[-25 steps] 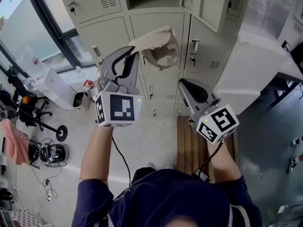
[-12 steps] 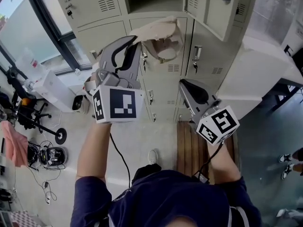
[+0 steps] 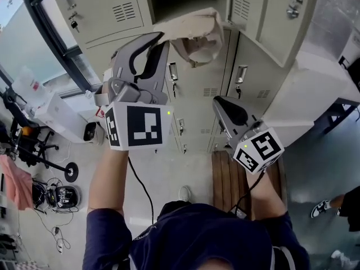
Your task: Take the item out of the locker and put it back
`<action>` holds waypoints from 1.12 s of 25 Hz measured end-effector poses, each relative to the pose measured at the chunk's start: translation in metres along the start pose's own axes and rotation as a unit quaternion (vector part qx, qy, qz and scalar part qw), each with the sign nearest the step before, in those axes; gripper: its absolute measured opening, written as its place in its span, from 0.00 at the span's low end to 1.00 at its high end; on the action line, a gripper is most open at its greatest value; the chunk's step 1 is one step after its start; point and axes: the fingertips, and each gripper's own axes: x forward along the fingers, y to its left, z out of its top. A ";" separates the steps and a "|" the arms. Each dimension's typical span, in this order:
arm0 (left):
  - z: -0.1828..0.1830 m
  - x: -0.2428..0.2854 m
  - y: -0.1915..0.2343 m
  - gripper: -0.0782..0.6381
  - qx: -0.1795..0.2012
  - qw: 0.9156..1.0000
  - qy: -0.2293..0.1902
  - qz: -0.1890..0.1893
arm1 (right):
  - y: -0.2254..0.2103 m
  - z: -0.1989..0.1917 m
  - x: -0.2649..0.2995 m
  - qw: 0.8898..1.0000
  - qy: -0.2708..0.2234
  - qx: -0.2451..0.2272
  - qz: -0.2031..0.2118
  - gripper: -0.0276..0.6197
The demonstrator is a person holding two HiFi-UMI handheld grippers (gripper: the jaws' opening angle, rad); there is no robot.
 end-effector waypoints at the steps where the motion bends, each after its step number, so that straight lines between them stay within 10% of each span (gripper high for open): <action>1: -0.002 0.005 0.005 0.13 0.005 1.000 -0.004 0.002 | -0.002 -0.002 0.006 1.000 0.000 0.000 -0.001 0.05; 28: -0.023 0.118 0.092 0.14 0.100 0.992 -0.066 0.028 | -0.046 -0.010 0.109 0.999 -0.009 0.000 -0.037 0.05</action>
